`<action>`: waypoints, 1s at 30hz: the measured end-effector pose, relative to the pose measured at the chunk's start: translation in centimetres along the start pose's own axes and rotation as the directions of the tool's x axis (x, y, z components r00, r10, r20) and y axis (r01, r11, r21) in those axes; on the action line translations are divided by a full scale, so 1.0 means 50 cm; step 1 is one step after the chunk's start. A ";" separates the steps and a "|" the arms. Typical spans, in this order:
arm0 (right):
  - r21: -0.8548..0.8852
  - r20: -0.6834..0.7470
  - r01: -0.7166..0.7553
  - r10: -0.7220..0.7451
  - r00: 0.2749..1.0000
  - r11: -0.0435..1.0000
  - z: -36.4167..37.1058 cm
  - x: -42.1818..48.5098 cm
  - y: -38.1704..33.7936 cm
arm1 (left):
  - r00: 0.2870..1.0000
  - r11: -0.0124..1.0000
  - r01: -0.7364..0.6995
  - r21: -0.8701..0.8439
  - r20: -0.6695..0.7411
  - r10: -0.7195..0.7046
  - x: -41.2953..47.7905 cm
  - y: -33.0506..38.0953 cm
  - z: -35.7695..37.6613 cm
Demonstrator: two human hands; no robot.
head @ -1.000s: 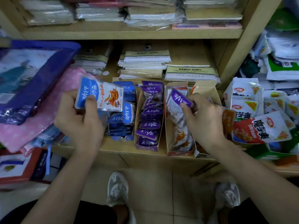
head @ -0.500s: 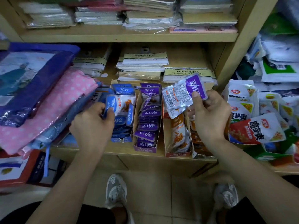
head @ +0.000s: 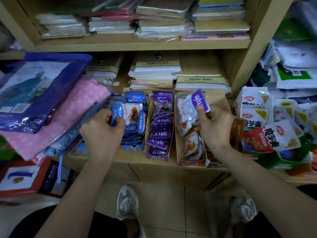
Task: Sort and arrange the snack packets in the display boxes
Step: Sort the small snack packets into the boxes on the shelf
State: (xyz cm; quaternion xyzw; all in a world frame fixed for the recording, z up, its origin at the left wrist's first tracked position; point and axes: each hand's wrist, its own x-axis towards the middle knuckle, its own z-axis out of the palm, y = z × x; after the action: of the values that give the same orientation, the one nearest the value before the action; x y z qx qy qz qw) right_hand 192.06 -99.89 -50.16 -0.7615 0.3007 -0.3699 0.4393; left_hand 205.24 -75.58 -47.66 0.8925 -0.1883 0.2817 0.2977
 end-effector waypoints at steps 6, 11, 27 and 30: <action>-0.154 0.109 0.100 -0.084 0.990 0.983 0.001 -0.013 -0.002 | 1.000 1.000 -0.012 -0.019 -0.014 0.011 -0.014 0.005 -0.008; -0.187 0.154 0.100 -0.071 0.986 0.977 -0.011 -0.029 -0.018 | 1.000 1.000 -0.010 -0.025 -0.002 0.010 -0.023 0.002 -0.026; -0.051 -0.017 -0.059 0.058 0.998 0.997 -0.044 -0.023 -0.008 | 0.934 0.987 -0.111 0.120 0.353 0.062 0.032 -0.010 -0.038; -0.059 -0.009 -0.029 0.028 1.000 0.998 -0.048 -0.020 -0.009 | 0.933 0.961 -0.138 0.241 0.356 0.045 0.046 0.013 -0.016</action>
State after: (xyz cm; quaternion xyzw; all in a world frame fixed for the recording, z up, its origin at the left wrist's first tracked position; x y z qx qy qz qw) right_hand 189.60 -100.01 -49.25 -0.7683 0.3243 -0.3577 0.4203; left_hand 206.40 -75.93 -45.44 0.9497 -0.2408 0.1559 0.1254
